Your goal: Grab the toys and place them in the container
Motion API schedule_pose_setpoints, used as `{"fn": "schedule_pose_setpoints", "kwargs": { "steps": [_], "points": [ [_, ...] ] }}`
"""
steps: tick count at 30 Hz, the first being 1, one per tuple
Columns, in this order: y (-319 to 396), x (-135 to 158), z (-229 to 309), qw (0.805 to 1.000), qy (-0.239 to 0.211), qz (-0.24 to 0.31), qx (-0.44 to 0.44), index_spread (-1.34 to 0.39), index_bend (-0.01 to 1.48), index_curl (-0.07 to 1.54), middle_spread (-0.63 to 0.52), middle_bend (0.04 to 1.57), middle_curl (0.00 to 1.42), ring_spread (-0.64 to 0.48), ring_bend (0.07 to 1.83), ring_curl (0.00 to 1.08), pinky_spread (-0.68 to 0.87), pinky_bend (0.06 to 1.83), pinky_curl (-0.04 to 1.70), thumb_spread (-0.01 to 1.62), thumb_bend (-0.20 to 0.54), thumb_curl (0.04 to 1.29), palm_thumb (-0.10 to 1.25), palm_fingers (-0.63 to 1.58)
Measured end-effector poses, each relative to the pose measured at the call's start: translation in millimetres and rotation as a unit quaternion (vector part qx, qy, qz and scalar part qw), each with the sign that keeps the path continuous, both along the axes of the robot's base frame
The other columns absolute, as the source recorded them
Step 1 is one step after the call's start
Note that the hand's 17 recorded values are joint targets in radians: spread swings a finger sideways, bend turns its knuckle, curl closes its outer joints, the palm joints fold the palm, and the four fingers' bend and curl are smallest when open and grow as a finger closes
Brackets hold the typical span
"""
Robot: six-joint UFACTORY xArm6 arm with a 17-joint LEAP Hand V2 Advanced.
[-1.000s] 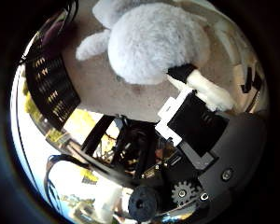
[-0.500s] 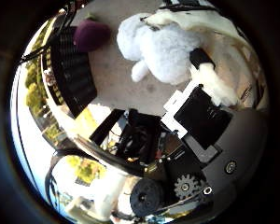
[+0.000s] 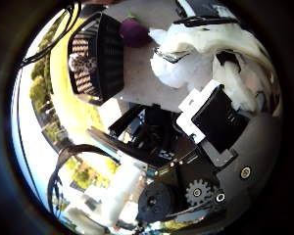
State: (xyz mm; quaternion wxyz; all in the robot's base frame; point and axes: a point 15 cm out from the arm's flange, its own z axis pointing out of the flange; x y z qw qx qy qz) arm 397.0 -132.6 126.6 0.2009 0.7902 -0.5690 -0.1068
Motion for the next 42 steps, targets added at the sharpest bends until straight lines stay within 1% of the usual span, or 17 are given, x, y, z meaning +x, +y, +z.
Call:
{"fn": "schedule_pose_setpoints", "kwargs": {
  "steps": [6, 10, 11, 14, 16, 17, 18, 19, 20, 21, 22, 23, 26, 29, 33, 36, 42],
  "points": [
    [45, -2, 40, 0.999, -0.014, 0.013, 0.047, -0.78, 1.39, -0.02, -0.34, 1.24, 1.29, -0.13, 1.63, 0.87, 0.13, 1.57, 1.06, 1.16, -0.005, 0.84, 0.97, 0.61],
    [79, 1, 65, 0.997, -0.031, 0.037, 0.065, -0.77, 1.4, -0.02, -0.33, 1.25, 1.29, -0.13, 1.64, 0.87, 0.13, 1.58, 1.06, 1.16, -0.01, 0.85, 0.97, 0.6],
    [86, 2, 68, 0.996, -0.036, 0.043, 0.068, -0.77, 1.41, -0.02, -0.33, 1.25, 1.28, -0.13, 1.64, 0.86, 0.12, 1.58, 1.06, 1.15, -0.035, 0.84, 0.91, 0.59],
    [96, 1, 65, 0.996, -0.029, 0.053, 0.068, -0.76, 1.3, -0.03, -0.32, 1.22, 1.24, -0.09, 1.64, 0.84, 0.13, 1.51, 1.06, 1.14, -0.051, 0.78, 0.86, 0.4],
    [100, -1, 59, 0.996, -0.022, 0.058, 0.067, -0.64, 1.19, -0.02, -0.3, 1.1, 1.18, -0.04, 1.53, 0.79, 0.15, 1.43, 1.04, 1.13, -0.064, 0.7, 0.78, 0.13],
    [102, -5, 50, 0.996, -0.011, 0.058, 0.067, -0.57, 1.17, 0.0, -0.28, 1.03, 1.13, -0.03, 1.44, 0.77, 0.17, 1.34, 1.02, 1.13, -0.063, 0.67, 0.75, -0.04],
    [103, -10, 35, 0.996, 0.006, 0.057, 0.069, -0.51, 1.15, -0.01, -0.27, 0.97, 1.09, -0.01, 1.39, 0.74, 0.18, 1.27, 0.98, 1.12, -0.06, 0.64, 0.73, -0.1],
    [104, -14, 20, 0.996, 0.02, 0.056, 0.071, -0.42, 1.08, 0.0, -0.23, 0.84, 1.02, 0.02, 1.29, 0.68, 0.21, 1.17, 0.93, 1.12, -0.062, 0.59, 0.69, -0.18],
    [105, -15, 6, 0.995, 0.028, 0.055, 0.073, -0.39, 1.06, 0.0, -0.22, 0.82, 1.0, 0.03, 1.28, 0.66, 0.22, 1.13, 0.91, 1.12, -0.061, 0.58, 0.68, -0.18],
    [106, -12, -7, 0.995, 0.027, 0.056, 0.074, -0.33, 1.01, 0.0, -0.2, 0.74, 0.95, 0.06, 1.18, 0.62, 0.25, 1.08, 0.88, 1.12, -0.065, 0.55, 0.65, -0.22],
    [106, -8, -18, 0.996, 0.022, 0.055, 0.074, -0.25, 0.93, 0.0, -0.15, 0.65, 0.88, 0.09, 1.07, 0.58, 0.29, 1.02, 0.83, 1.11, -0.066, 0.5, 0.6, -0.21],
    [106, -2, -30, 0.996, 0.014, 0.052, 0.075, -0.23, 0.91, 0.0, -0.13, 0.61, 0.86, 0.1, 1.05, 0.56, 0.3, 1.0, 0.82, 1.1, -0.066, 0.49, 0.59, -0.21],
    [102, 10, -69, 0.996, -0.006, 0.041, 0.077, -0.12, 0.72, 0.01, -0.03, 0.45, 0.73, 0.16, 0.87, 0.48, 0.35, 0.89, 0.74, 1.09, -0.059, 0.43, 0.5, -0.18],
    [96, 13, -111, 0.997, -0.012, 0.025, 0.077, -0.07, 0.6, 0.03, 0.03, 0.37, 0.65, 0.2, 0.78, 0.43, 0.39, 0.82, 0.69, 1.08, -0.045, 0.39, 0.48, -0.12],
    [85, 0, -148, 0.997, 0.007, 0.004, 0.078, -0.03, 0.47, 0.06, 0.08, 0.31, 0.58, 0.22, 0.69, 0.39, 0.42, 0.74, 0.62, 1.07, -0.035, 0.36, 0.48, -0.04],
    [86, -11, -175, 0.997, 0.022, -0.001, 0.08, -0.01, 0.41, 0.08, 0.11, 0.27, 0.54, 0.24, 0.64, 0.36, 0.43, 0.7, 0.59, 1.07, -0.033, 0.35, 0.48, -0.02],
    [98, -14, -204, 0.997, 0.023, 0.005, 0.078, 0.01, 0.26, 0.13, 0.15, 0.22, 0.47, 0.26, 0.56, 0.33, 0.45, 0.65, 0.52, 1.07, -0.031, 0.32, 0.48, 0.03]
  ]
}}
